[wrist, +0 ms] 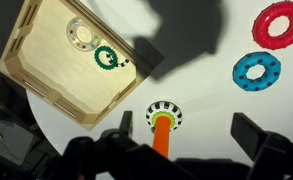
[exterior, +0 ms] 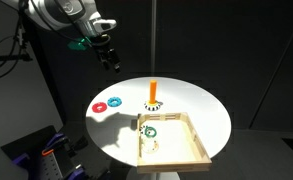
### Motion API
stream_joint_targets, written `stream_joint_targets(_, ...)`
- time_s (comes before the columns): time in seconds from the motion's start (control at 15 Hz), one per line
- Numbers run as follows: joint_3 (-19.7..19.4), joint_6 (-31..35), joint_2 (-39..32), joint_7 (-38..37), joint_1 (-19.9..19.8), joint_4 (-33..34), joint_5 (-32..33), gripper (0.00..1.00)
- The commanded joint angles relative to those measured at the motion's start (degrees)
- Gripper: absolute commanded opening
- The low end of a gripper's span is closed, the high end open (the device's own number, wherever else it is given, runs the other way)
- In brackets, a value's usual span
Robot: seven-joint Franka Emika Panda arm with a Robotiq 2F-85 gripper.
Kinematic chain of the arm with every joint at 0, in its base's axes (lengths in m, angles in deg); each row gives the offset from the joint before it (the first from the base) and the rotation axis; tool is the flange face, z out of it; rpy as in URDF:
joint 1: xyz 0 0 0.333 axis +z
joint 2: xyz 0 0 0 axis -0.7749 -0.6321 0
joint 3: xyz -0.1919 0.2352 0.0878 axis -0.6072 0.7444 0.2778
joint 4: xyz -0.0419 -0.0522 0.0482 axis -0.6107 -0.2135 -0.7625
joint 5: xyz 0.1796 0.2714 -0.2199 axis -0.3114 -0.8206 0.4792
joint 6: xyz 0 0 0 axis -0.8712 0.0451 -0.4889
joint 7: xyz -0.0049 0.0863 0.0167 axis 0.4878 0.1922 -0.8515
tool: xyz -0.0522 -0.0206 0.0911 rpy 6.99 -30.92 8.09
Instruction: Take the green ring off of the ring toss
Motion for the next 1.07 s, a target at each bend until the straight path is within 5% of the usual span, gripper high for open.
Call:
stream_joint_targets(0.0, -2.6, 1.1, -8.6, 0.3, 0.9, 5.6, -3.3, 1.0)
stream_joint_targets(0.27, -4.6, 1.6, -14.8, 2.0, 1.8, 9.0, -8.4, 1.0)
stream_joint_targets(1.0, -4.3, 4.1, -14.7, -3.5, 1.2, 7.3, -4.3, 1.0)
